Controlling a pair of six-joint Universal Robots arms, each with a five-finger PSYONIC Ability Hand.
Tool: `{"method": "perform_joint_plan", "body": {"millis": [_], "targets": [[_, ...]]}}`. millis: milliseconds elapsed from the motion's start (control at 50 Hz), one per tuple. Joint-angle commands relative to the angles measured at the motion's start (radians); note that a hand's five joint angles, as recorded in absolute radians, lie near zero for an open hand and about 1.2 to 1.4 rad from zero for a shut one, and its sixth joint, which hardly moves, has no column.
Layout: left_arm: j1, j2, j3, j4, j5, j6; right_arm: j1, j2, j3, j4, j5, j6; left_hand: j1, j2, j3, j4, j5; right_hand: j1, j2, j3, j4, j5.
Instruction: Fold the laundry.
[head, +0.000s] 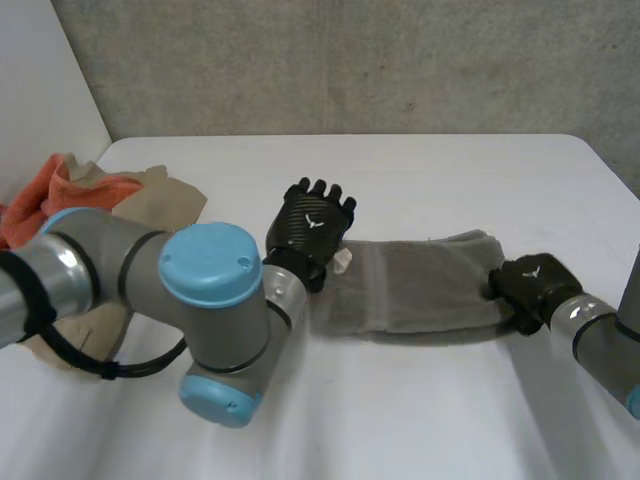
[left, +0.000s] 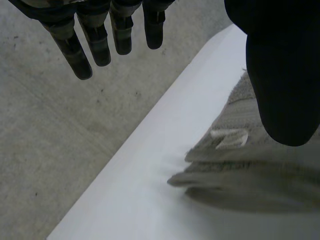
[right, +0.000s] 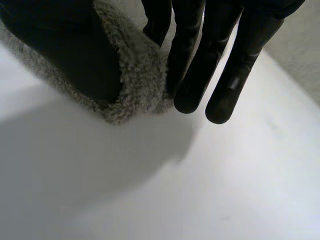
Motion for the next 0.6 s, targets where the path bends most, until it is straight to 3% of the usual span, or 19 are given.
{"method": "perform_joint_plan", "body": {"millis": [20,140,260,280,360,380,440,540,600], "targets": [[0.062,0.15,-0.159,-0.04,-0.027,-0.004,0.196,-0.055,-0.144,-0.014,0.045,-0.08,-0.013,-0.027,-0.036,-0.03,-0.048,0.677,0.273,0.216,0.207,0.252],[0.115,0.232,-0.245,-0.038,-0.079,-0.009,0.484,0.012,-0.282,-0.013,0.031,-0.094,-0.013,-0.027,-0.036,-0.03,-0.048,0.677,0.273,0.216,0.207,0.252],[0.151,0.256,-0.276,-0.035,-0.085,-0.012,0.601,0.12,-0.336,-0.008,-0.006,-0.1,-0.013,-0.027,-0.036,-0.03,-0.048,0.677,0.273,0.216,0.207,0.252],[0.151,0.256,-0.276,-0.035,-0.085,-0.012,0.604,0.129,-0.341,-0.005,-0.006,-0.095,-0.013,-0.027,-0.036,-0.03,-0.048,0.677,0.273,0.216,0.207,0.252],[0.146,0.255,-0.261,-0.025,-0.081,-0.014,0.604,0.124,-0.342,0.027,-0.008,-0.057,-0.013,-0.027,-0.036,-0.03,-0.048,-0.148,-0.552,-0.609,-0.618,-0.573],[0.144,0.255,-0.256,-0.022,-0.081,-0.015,0.604,0.112,-0.341,0.035,0.0,-0.013,-0.013,-0.027,-0.036,-0.03,-0.048,-0.545,-0.949,-1.006,-1.015,-0.97],[0.135,0.252,-0.216,0.004,-0.079,-0.029,0.581,0.091,-0.338,0.037,0.021,0.089,-0.013,-0.027,-0.036,-0.03,-0.048,-0.545,-0.949,-1.006,-1.015,-0.97],[0.091,0.226,-0.132,0.034,-0.069,-0.087,0.368,-0.001,-0.309,0.059,0.092,0.412,-0.013,-0.027,-0.036,-0.03,-0.048,-0.545,-0.949,-1.006,-1.015,-0.97],[0.063,0.177,-0.068,0.029,-0.015,-0.133,0.294,-0.038,-0.301,0.093,0.08,0.535,-0.013,-0.027,-0.036,-0.03,-0.048,-0.545,-0.949,-1.006,-1.015,-0.97]]}}
